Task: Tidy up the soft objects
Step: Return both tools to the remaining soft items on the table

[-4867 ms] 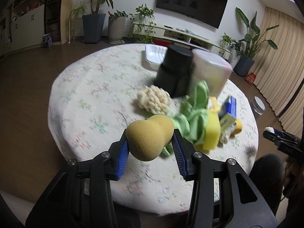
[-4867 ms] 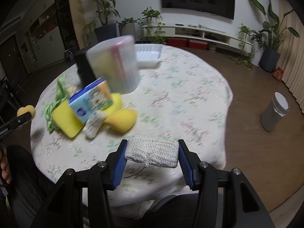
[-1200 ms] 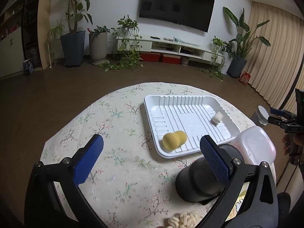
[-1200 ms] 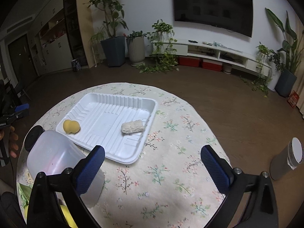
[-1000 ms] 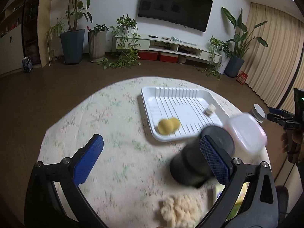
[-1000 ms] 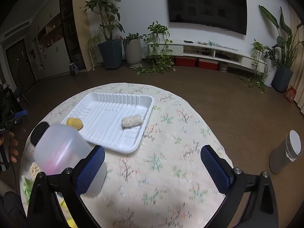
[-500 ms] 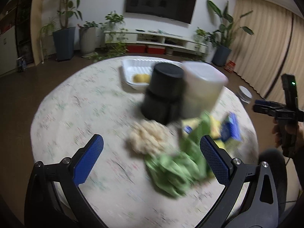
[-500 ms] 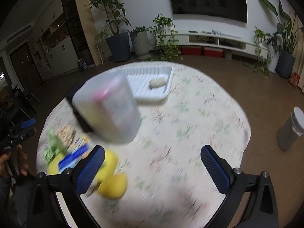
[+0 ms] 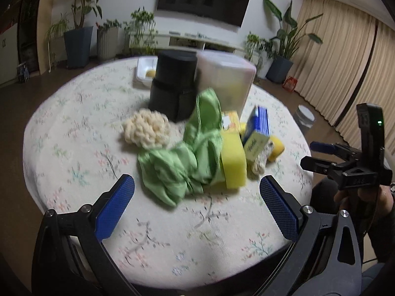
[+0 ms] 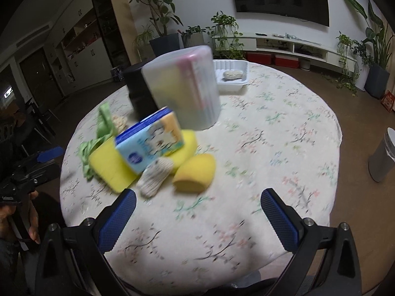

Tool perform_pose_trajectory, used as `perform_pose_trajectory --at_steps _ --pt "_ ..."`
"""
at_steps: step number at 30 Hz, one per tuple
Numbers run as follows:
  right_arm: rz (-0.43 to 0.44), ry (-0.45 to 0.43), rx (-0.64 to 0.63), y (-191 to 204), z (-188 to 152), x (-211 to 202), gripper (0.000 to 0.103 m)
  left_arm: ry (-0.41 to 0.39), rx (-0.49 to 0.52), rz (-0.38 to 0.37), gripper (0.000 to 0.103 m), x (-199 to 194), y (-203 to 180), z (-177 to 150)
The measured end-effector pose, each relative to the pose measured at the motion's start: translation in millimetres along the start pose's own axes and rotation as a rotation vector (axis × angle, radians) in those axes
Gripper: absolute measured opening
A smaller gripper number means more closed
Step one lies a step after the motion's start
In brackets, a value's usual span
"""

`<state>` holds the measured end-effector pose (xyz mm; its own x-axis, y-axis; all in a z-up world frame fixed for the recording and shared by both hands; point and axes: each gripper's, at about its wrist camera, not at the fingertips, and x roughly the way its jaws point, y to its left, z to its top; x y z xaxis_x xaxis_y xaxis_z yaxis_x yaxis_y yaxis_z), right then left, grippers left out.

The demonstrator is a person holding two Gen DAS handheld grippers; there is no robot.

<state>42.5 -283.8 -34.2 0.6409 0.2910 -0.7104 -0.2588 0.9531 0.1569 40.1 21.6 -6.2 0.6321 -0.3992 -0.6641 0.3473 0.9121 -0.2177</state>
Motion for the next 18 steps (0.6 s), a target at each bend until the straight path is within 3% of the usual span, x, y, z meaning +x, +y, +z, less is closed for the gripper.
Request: perform_pose_trajectory --at_steps 6,12,18 --pt "-0.031 -0.009 -0.055 19 -1 2 0.103 0.096 -0.082 0.004 0.103 24 6 -5" --pt "-0.081 0.039 -0.044 16 12 22 0.102 0.094 -0.049 0.055 0.102 35 1 2" --pt "-0.116 0.113 -0.002 1 18 49 0.092 0.099 -0.037 0.076 0.102 42 5 13"
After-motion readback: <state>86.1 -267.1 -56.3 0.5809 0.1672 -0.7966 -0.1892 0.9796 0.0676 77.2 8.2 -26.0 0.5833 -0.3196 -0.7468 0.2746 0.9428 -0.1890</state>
